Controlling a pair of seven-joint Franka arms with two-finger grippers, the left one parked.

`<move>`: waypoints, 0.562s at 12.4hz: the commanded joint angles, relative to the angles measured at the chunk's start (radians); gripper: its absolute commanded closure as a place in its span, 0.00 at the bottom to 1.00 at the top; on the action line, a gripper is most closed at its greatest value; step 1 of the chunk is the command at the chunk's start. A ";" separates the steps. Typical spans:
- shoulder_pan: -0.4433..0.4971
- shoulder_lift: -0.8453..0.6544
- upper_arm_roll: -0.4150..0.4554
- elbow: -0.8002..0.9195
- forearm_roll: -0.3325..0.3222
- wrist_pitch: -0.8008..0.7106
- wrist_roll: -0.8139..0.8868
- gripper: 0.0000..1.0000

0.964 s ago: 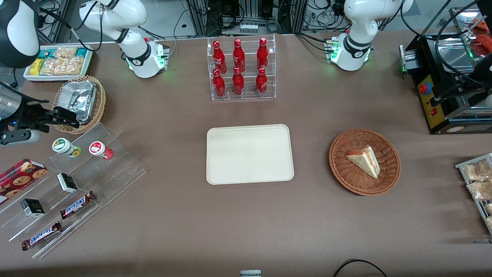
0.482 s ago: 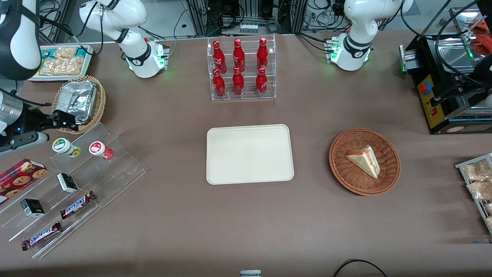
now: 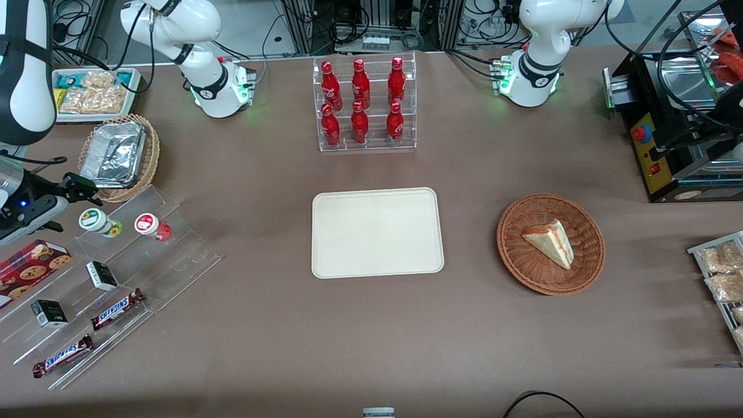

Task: Place green gum on tray
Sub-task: 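Move the right gripper down toward the green-and-white gum jar on the acrylic stand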

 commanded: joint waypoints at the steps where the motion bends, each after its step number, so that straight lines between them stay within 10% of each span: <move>1: -0.026 -0.014 0.002 -0.065 -0.013 0.091 -0.133 0.00; 7: -0.099 -0.018 0.004 -0.170 -0.005 0.198 -0.207 0.00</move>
